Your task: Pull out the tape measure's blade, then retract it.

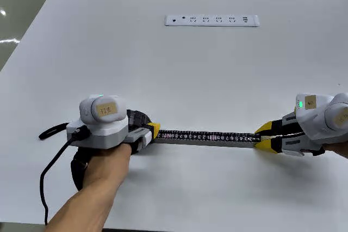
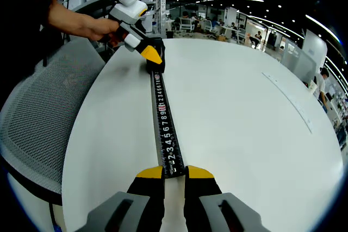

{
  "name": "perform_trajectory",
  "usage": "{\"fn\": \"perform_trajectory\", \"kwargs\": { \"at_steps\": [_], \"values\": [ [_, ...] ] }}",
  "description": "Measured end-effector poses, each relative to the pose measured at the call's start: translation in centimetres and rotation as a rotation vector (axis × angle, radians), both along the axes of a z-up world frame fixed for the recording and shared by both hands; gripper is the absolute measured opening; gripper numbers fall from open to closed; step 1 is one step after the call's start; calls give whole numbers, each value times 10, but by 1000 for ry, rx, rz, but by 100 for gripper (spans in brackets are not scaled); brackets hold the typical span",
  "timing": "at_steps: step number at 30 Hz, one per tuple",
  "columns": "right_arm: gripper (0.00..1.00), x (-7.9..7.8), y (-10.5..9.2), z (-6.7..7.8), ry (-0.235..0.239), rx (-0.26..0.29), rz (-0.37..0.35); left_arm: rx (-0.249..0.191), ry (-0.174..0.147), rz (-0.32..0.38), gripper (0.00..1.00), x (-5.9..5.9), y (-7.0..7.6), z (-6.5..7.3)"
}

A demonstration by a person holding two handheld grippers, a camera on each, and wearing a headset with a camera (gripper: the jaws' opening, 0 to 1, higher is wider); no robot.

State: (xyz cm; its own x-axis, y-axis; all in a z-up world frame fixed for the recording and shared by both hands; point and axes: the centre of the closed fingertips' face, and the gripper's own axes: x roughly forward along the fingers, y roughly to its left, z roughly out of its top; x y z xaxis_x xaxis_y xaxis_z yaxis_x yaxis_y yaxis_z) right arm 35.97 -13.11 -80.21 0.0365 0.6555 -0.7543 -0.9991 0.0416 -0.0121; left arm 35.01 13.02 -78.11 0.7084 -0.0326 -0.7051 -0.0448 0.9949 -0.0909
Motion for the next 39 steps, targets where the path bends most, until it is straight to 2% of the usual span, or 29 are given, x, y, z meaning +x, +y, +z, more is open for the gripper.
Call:
{"fn": "perform_trajectory", "kwargs": {
  "at_steps": [11, 39],
  "values": [
    [9, 1, 0, 0, 2, -7, 1, -11, 2, 2, 59, 1, 0, -1],
    [9, 1, 24, -3, 9, 0, 14, -34, 2, 3, 60, 0, 1, -1]
  ]
}}
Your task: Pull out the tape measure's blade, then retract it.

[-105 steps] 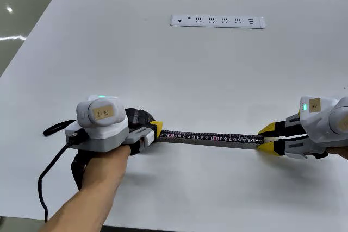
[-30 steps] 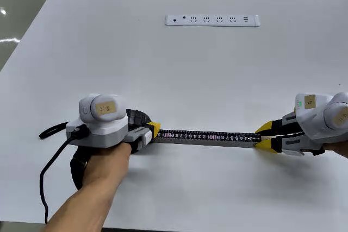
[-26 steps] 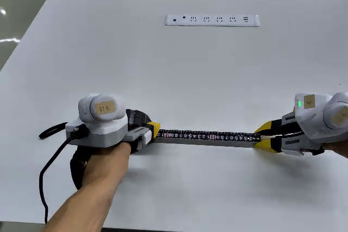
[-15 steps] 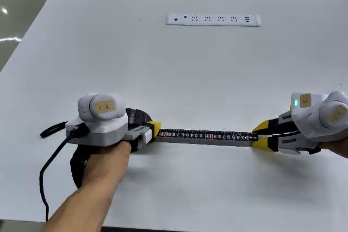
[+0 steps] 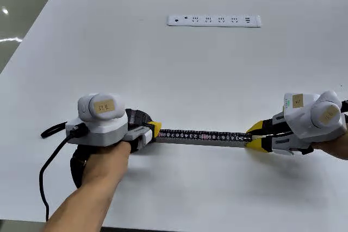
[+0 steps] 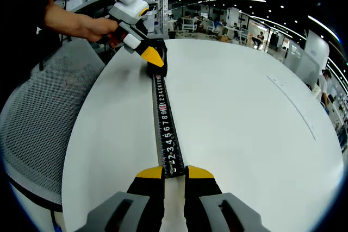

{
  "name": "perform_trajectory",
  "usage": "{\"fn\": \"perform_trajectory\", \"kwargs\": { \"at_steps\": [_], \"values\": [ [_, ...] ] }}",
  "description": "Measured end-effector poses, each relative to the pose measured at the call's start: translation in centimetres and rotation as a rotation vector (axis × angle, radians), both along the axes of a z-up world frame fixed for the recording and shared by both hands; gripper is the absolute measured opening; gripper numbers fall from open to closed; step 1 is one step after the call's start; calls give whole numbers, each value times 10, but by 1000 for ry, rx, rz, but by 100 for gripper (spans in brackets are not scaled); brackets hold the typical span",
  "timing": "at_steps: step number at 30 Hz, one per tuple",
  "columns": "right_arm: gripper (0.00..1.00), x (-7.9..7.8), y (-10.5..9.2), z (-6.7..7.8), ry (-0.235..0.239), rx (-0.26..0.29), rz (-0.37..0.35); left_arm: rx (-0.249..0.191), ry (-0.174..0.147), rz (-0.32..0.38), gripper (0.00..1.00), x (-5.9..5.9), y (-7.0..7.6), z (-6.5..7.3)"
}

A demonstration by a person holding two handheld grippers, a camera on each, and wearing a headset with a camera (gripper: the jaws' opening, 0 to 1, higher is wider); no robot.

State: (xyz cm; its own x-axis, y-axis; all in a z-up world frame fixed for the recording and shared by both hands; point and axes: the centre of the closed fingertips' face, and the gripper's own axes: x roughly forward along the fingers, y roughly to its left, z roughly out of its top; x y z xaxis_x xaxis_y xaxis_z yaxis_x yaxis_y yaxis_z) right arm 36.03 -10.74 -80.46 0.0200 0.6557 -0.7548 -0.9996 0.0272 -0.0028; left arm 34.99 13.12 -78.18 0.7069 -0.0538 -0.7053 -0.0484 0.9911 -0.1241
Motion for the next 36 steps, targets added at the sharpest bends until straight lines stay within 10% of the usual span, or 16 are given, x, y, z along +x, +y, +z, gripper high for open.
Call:
{"fn": "perform_trajectory", "kwargs": {
  "at_steps": [36],
  "values": [
    [10, -4, 29, 1, 6, 23, 24, -13, 1, 1, 60, 0, 1, 0]
  ]
}}
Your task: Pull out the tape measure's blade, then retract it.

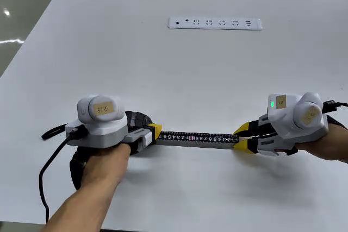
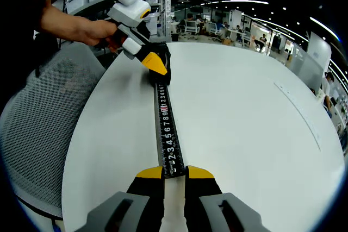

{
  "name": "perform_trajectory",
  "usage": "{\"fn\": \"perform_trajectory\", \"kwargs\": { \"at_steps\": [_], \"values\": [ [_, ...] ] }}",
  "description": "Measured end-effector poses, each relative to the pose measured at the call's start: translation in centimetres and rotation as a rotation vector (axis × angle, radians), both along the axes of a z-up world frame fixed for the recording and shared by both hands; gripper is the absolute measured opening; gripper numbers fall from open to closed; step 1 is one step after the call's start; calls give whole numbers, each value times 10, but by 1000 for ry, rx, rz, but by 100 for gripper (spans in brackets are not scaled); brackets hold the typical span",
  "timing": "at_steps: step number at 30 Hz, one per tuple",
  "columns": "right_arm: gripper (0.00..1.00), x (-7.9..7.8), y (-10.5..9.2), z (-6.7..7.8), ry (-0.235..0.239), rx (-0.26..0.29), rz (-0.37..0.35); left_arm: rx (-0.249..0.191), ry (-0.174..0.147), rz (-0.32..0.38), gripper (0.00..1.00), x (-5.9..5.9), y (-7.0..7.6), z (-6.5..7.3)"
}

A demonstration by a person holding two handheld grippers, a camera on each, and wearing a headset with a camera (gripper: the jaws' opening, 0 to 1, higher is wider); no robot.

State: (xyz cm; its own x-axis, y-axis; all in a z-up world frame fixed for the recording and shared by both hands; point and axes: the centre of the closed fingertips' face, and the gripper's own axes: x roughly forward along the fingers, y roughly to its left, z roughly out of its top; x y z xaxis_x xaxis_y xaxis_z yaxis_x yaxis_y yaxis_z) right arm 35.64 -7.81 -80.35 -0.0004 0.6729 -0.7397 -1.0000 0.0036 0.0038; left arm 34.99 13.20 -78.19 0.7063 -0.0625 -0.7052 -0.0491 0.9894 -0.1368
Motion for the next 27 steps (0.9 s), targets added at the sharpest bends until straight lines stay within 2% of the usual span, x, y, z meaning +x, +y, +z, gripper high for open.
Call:
{"fn": "perform_trajectory", "kwargs": {
  "at_steps": [27],
  "values": [
    [10, -2, 30, 3, 8, 27, 16, -14, 2, 4, 61, -2, -1, 2]
  ]
}}
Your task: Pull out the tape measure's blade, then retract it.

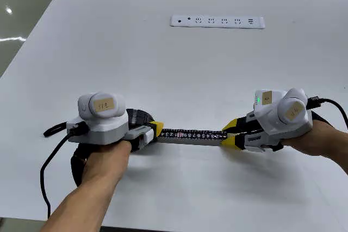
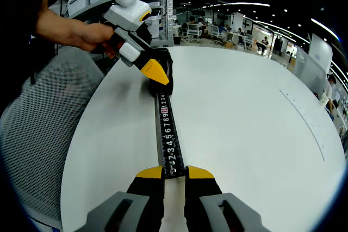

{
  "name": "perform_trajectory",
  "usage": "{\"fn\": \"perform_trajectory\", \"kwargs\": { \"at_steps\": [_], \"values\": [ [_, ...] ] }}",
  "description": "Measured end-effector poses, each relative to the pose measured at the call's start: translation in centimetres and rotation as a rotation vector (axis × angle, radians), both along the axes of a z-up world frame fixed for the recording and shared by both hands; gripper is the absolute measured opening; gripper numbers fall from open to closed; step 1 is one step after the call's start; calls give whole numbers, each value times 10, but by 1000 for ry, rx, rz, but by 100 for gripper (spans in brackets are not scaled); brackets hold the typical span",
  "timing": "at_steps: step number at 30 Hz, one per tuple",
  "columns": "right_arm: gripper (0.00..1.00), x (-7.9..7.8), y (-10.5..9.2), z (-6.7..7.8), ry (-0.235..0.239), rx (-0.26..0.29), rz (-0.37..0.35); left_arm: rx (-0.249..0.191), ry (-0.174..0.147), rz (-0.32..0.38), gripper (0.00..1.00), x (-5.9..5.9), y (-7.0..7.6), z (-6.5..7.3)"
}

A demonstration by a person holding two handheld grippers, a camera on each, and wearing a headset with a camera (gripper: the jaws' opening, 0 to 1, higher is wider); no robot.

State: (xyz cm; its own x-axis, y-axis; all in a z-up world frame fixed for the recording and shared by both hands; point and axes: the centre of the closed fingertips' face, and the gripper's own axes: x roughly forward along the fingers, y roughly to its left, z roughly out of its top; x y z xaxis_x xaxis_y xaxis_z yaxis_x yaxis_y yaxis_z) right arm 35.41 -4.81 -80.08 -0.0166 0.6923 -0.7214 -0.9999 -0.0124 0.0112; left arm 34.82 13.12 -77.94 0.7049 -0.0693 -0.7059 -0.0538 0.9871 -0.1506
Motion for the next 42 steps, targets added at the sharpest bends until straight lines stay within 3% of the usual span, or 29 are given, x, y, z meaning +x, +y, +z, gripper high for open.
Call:
{"fn": "perform_trajectory", "kwargs": {
  "at_steps": [42],
  "values": [
    [10, -5, 52, -1, 22, 41, 32, -17, 2, 1, 61, 0, 0, 0]
  ]
}}
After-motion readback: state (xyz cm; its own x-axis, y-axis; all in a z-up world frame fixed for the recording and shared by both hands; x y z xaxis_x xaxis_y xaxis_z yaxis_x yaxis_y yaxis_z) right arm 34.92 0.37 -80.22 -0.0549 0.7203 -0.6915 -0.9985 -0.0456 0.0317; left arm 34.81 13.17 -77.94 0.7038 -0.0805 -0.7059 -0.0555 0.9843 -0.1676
